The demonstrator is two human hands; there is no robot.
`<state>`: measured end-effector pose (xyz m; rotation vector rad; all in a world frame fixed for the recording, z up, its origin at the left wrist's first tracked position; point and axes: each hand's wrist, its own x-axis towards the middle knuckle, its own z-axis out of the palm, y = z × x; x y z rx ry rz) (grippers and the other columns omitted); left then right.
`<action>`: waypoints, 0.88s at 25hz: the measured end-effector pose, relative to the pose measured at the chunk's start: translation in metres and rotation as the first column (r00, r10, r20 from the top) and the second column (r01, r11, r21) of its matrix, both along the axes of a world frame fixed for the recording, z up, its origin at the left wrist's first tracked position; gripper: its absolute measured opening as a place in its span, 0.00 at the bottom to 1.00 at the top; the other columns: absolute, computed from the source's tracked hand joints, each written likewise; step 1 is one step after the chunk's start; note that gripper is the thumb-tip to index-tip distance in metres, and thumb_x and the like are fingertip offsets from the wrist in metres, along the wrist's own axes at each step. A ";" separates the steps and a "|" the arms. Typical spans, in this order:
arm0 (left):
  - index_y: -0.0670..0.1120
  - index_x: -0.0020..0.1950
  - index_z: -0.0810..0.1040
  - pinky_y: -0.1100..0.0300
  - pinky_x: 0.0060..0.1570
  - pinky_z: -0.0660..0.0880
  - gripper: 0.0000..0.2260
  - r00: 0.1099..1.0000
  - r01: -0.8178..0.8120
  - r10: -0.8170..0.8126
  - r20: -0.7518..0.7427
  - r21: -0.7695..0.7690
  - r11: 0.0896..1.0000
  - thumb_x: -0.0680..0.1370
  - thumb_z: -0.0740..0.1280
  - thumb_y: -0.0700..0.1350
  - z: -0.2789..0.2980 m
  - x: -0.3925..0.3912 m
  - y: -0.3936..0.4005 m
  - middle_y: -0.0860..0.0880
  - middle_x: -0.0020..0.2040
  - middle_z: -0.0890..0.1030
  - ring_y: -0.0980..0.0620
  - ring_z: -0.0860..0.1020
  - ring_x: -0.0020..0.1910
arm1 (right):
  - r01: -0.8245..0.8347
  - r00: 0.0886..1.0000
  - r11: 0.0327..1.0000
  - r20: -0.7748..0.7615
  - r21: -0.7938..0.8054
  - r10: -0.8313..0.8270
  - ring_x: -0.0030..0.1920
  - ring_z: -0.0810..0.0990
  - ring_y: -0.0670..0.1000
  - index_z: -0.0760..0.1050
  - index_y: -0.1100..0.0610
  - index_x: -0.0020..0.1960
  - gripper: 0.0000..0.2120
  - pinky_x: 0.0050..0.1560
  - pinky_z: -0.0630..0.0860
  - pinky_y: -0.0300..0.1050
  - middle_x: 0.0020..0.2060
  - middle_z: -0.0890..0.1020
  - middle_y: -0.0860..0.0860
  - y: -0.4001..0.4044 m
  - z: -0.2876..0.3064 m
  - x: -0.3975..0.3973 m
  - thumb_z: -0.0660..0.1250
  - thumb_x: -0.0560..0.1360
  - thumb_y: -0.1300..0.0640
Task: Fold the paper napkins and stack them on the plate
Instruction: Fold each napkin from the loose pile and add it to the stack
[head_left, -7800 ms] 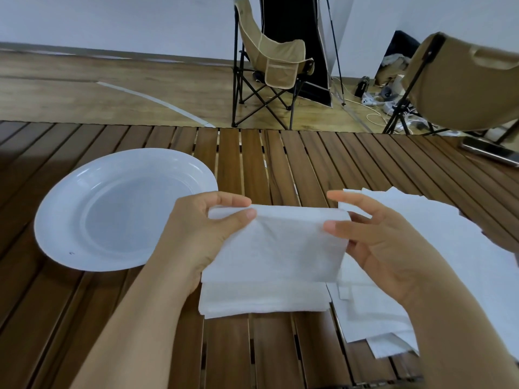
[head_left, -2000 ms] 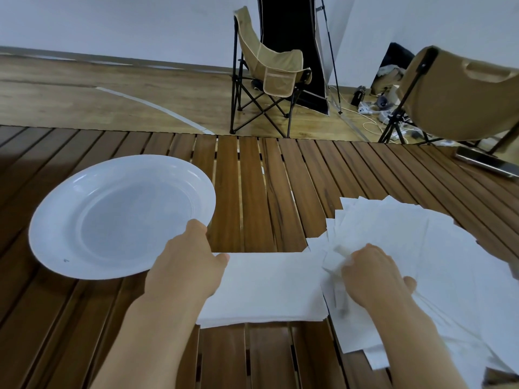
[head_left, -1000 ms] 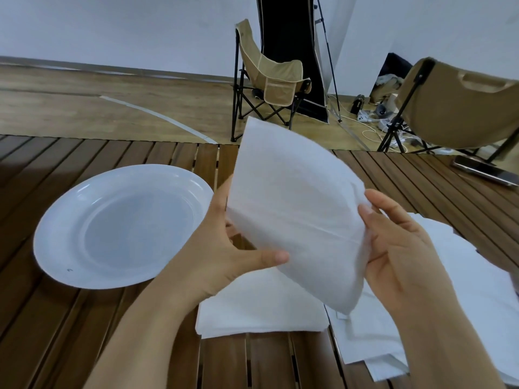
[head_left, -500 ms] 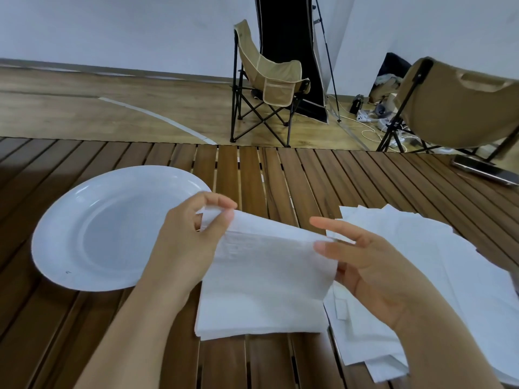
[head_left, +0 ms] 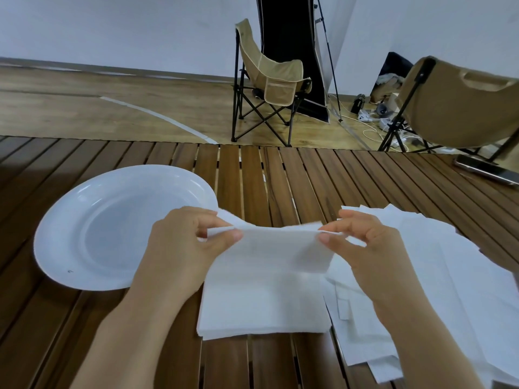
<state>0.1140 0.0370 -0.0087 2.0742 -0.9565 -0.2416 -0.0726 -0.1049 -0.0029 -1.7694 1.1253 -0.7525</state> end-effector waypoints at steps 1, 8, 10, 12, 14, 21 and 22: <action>0.56 0.45 0.82 0.66 0.48 0.69 0.07 1.000 -0.014 0.014 0.022 -0.029 0.999 0.71 0.70 0.57 0.001 0.001 0.000 0.62 0.53 0.77 0.60 0.76 0.47 | 0.004 1.000 1.000 0.000 -0.006 -0.004 0.48 0.77 0.43 0.82 0.51 0.39 0.05 0.46 0.71 0.40 0.47 0.80 0.41 0.000 0.001 0.000 0.71 0.73 0.58; 0.51 0.48 0.81 0.62 0.43 0.71 0.10 0.995 -0.098 0.100 -0.017 0.081 0.992 0.74 0.67 0.55 -0.007 0.002 -0.004 0.54 0.44 0.83 0.55 0.80 0.44 | 0.062 0.992 0.991 -0.120 0.121 -0.047 0.43 0.76 0.50 0.78 0.52 0.45 0.01 0.41 0.73 0.45 0.43 0.80 0.49 0.002 -0.009 0.007 0.69 0.74 0.56; 0.51 0.48 0.79 0.61 0.45 0.70 0.06 0.992 -0.124 0.127 0.000 0.209 0.970 0.75 0.68 0.52 -0.016 0.000 -0.005 0.52 0.46 0.82 0.54 0.78 0.45 | 0.034 0.965 0.988 -0.262 0.148 0.006 0.45 0.77 0.50 0.76 0.52 0.53 0.08 0.41 0.74 0.42 0.46 0.79 0.50 0.003 -0.023 0.009 0.68 0.75 0.58; 0.52 0.45 0.78 0.59 0.45 0.72 0.02 0.989 -0.120 0.142 -0.045 0.327 0.937 0.75 0.69 0.49 -0.025 -0.001 -0.006 0.51 0.45 0.81 0.52 0.78 0.45 | -0.008 0.926 0.992 -0.372 0.127 0.055 0.43 0.75 0.46 0.70 0.53 0.61 0.15 0.36 0.69 0.34 0.45 0.77 0.49 0.004 -0.034 0.010 0.66 0.76 0.61; 0.50 0.43 0.78 0.58 0.44 0.74 0.03 0.988 -0.093 0.136 -0.071 0.431 0.897 0.74 0.69 0.48 -0.032 0.000 -0.008 0.50 0.42 0.80 0.50 0.78 0.43 | -0.027 0.902 0.997 -0.429 0.070 0.055 0.40 0.73 0.43 0.67 0.53 0.64 0.17 0.34 0.65 0.30 0.44 0.77 0.49 0.004 -0.040 0.012 0.65 0.77 0.62; 0.51 0.57 0.74 0.57 0.45 0.73 0.11 0.981 -0.174 0.193 0.020 0.534 0.827 0.75 0.66 0.47 -0.041 -0.003 -0.011 0.52 0.50 0.77 0.51 0.75 0.47 | -0.073 0.885 0.997 -0.461 -0.003 0.063 0.43 0.74 0.46 0.68 0.53 0.64 0.17 0.37 0.67 0.34 0.42 0.76 0.47 0.005 -0.040 0.014 0.64 0.77 0.62; 0.51 0.60 0.72 0.58 0.44 0.71 0.13 0.981 -0.173 0.192 0.023 0.545 0.821 0.76 0.66 0.47 -0.040 -0.003 -0.010 0.52 0.51 0.76 0.52 0.74 0.47 | -0.064 0.885 0.998 -0.463 -0.008 0.053 0.44 0.74 0.46 0.68 0.53 0.64 0.16 0.38 0.68 0.34 0.45 0.76 0.48 0.005 -0.039 0.014 0.64 0.77 0.62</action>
